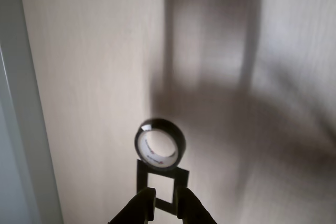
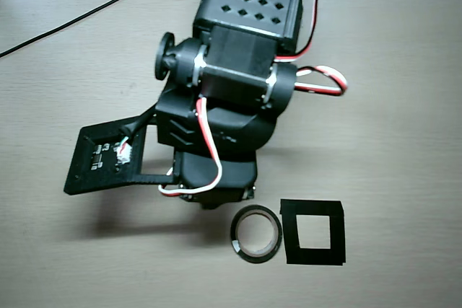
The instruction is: Grasp a tape and put it in the target area.
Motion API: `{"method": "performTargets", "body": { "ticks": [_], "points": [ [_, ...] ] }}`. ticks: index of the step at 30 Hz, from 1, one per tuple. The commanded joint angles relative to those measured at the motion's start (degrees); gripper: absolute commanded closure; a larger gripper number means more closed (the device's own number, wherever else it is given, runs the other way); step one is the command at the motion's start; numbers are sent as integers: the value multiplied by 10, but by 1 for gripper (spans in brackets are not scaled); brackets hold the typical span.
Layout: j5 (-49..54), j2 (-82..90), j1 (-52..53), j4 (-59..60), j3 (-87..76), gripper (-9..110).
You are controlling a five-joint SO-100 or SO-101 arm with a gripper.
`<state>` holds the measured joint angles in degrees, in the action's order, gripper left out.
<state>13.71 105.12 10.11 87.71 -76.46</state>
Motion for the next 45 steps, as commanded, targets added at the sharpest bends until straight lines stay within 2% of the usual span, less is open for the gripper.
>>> {"method": "performTargets", "body": {
  "ticks": [1, 45],
  "points": [
    [25, 6, 6, -20, 6, 99],
    [42, -1, 8, -8, 6, 97]
  ]
}}
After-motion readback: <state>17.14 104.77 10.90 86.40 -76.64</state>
